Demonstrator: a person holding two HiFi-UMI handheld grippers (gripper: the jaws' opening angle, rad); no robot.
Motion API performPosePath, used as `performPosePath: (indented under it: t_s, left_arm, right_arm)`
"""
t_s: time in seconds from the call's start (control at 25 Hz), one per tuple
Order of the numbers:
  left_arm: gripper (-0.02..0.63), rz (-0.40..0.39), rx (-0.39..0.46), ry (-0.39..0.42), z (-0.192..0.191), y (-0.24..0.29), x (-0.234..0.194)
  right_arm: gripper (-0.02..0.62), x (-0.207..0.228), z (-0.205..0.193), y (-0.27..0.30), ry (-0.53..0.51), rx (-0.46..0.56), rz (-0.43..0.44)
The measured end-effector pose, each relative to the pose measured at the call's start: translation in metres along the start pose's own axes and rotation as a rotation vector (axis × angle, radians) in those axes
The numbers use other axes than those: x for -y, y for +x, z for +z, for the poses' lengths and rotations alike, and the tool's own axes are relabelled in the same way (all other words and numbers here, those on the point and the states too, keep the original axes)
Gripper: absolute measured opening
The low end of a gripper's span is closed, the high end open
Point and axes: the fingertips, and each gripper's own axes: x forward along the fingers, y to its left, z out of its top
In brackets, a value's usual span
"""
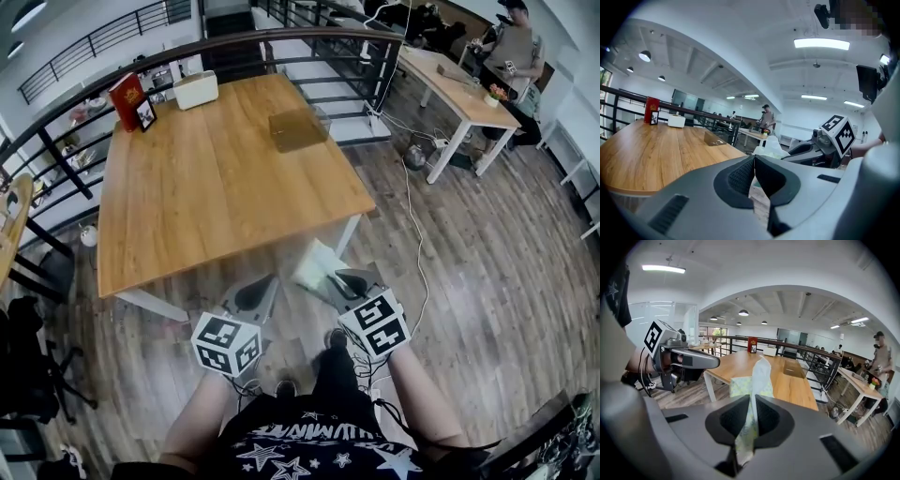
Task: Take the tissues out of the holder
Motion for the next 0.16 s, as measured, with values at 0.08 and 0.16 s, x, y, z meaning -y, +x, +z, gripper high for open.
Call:
performPosePath:
  t_s: [0.08,0.16]
  left_arm:
    - [0.015,-0.008,-0.002,0.001,-0.003,-0.012,0.002]
    - [0.015,-0.016,-0.005,0.004,-0.006,-0.023,0.005]
  right_arm:
    - [0.035,-0.010,-0.002,-0.006,0.005,-0.003,-0.009]
    - [0.035,-0.021,-0.004,-0.011,0.011,-0.005,-0.018]
